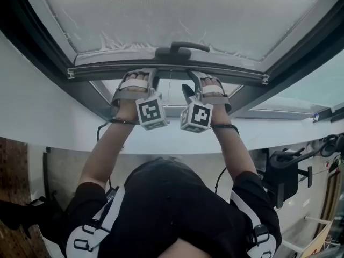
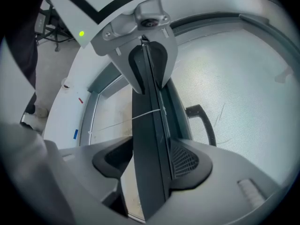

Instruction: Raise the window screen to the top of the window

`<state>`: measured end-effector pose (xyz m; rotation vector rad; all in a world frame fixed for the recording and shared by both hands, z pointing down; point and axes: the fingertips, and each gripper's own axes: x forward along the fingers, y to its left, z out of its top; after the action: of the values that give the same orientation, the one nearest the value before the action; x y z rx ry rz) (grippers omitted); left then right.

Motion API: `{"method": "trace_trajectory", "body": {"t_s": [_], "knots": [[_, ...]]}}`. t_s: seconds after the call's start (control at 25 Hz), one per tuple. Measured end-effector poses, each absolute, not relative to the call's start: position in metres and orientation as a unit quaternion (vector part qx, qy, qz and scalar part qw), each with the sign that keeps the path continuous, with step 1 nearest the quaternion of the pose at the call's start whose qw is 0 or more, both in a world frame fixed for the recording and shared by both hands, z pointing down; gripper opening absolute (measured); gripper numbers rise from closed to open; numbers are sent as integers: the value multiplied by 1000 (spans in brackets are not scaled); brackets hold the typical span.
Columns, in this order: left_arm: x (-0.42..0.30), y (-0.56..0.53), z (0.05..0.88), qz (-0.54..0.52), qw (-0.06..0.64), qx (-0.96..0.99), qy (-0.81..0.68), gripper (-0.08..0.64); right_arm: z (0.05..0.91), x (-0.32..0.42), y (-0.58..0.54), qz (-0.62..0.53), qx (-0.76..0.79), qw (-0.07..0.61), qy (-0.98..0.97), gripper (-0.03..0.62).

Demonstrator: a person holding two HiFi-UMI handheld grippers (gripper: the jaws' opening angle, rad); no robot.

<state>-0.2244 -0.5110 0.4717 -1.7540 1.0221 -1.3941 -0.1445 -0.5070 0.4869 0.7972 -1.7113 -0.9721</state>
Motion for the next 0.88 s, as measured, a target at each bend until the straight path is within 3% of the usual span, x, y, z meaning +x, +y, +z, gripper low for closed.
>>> {"method": "trace_trajectory", "body": {"t_s": [0.12, 0.4, 0.6, 0.72, 0.88], "knots": [[-230, -511, 470, -546, 300, -691, 367, 105, 476, -143, -511, -386, 328, 475, -719, 164], [-232, -510, 468, -569, 315, -680, 340, 97, 475, -143, -513, -389, 330, 484, -711, 156], [-225, -509, 468, -578, 338, -650, 359, 96, 479, -143, -505, -407, 290, 534, -682, 158], [-224, -513, 467, -565, 336, -654, 374, 69, 479, -142, -513, -416, 301, 518, -684, 153], [-234, -515, 460, -558, 322, -674, 363, 84, 470, -144, -518, -419, 333, 487, -690, 160]]}}
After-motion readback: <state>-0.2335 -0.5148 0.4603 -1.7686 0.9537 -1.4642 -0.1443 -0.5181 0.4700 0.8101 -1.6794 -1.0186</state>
